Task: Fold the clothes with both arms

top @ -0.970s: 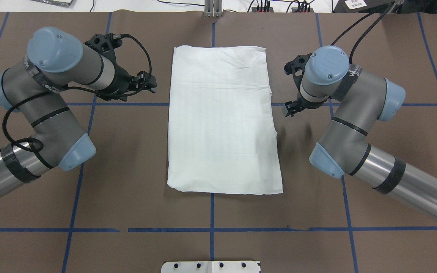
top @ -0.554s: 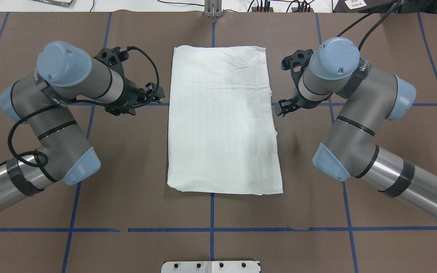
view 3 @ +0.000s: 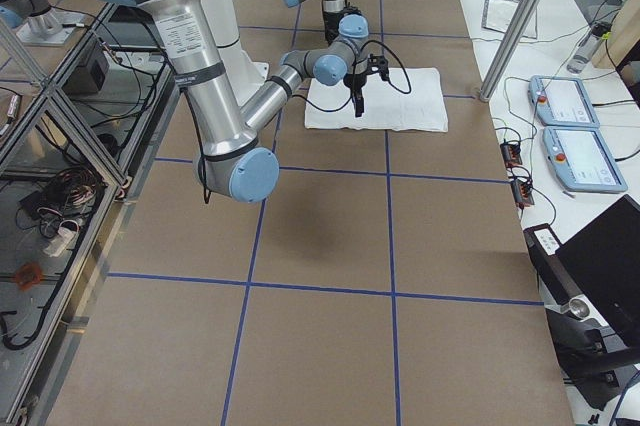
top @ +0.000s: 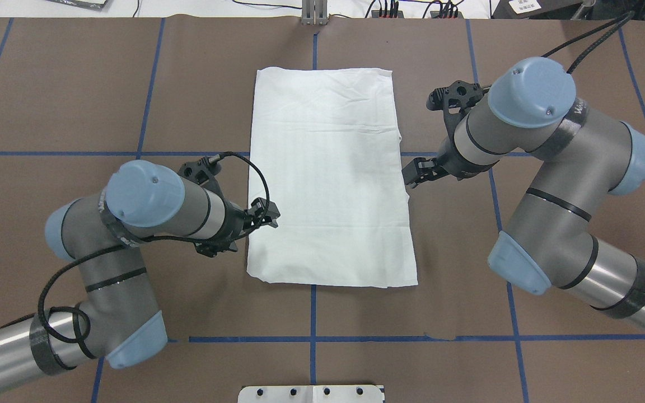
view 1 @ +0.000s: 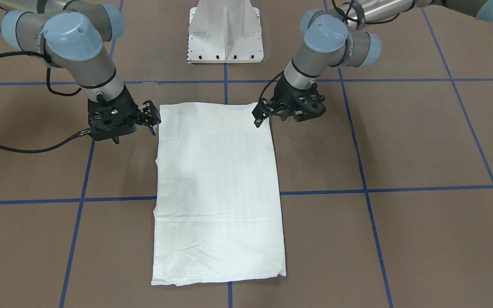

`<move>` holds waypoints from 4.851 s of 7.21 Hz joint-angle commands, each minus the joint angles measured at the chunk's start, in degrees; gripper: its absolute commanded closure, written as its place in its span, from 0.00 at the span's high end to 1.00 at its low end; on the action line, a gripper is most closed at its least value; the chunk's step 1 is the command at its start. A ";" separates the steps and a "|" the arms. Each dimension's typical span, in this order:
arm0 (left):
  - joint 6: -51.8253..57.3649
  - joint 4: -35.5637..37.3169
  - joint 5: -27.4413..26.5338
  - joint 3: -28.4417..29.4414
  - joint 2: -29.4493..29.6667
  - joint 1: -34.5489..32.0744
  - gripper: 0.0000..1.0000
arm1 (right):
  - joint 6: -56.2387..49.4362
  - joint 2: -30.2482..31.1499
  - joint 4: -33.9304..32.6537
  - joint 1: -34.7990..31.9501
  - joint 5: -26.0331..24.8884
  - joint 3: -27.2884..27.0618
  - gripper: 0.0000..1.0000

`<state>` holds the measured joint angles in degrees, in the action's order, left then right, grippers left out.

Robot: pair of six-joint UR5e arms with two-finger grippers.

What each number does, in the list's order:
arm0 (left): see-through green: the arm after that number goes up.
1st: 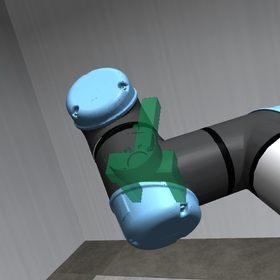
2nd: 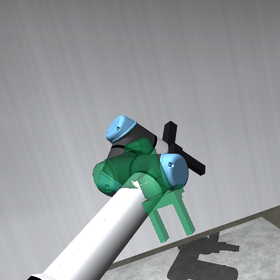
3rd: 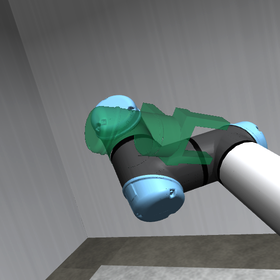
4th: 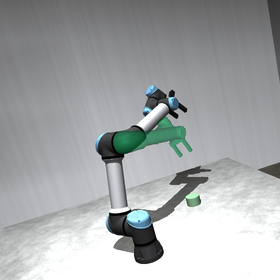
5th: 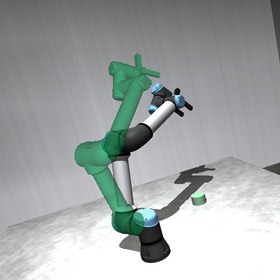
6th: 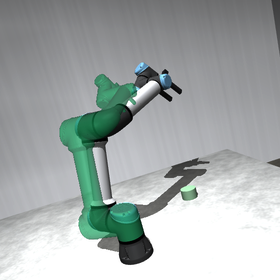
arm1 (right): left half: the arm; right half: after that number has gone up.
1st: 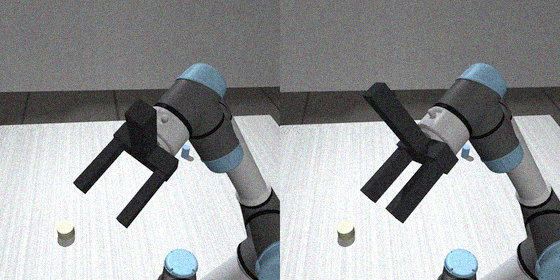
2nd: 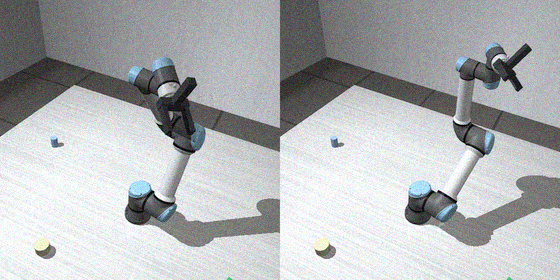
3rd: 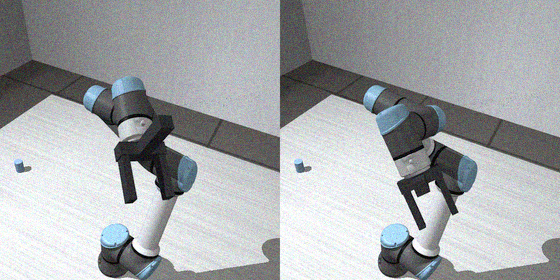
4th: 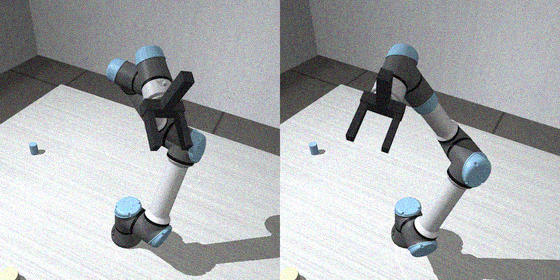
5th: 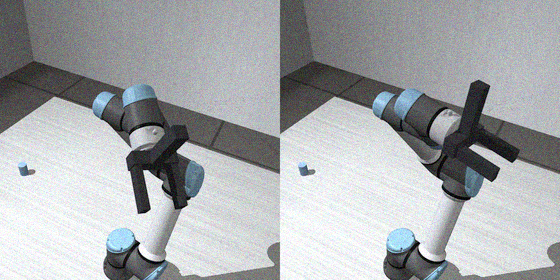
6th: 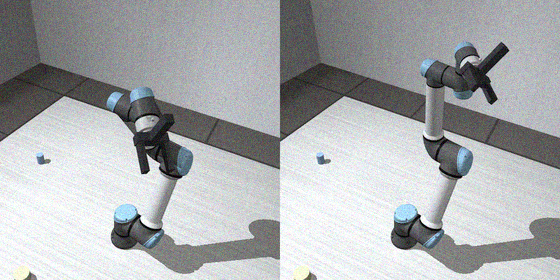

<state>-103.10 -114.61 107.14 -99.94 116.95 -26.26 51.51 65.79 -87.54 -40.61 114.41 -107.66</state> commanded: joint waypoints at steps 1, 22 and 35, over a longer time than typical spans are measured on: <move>-2.54 0.34 -2.11 1.15 -0.06 4.19 0.97 | 1.49 0.22 0.01 0.71 0.11 -0.71 1.00; -2.10 7.91 -0.97 -5.70 0.38 3.41 0.00 | 52.01 1.45 -0.78 22.41 -12.02 -1.24 1.00; -1.93 7.91 -0.97 -5.53 0.47 2.97 0.00 | 52.82 0.83 -2.10 21.54 -13.16 0.96 1.00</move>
<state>-105.06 -106.73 106.17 -105.39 117.42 -23.12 104.26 66.77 -89.65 -18.11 101.49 -106.63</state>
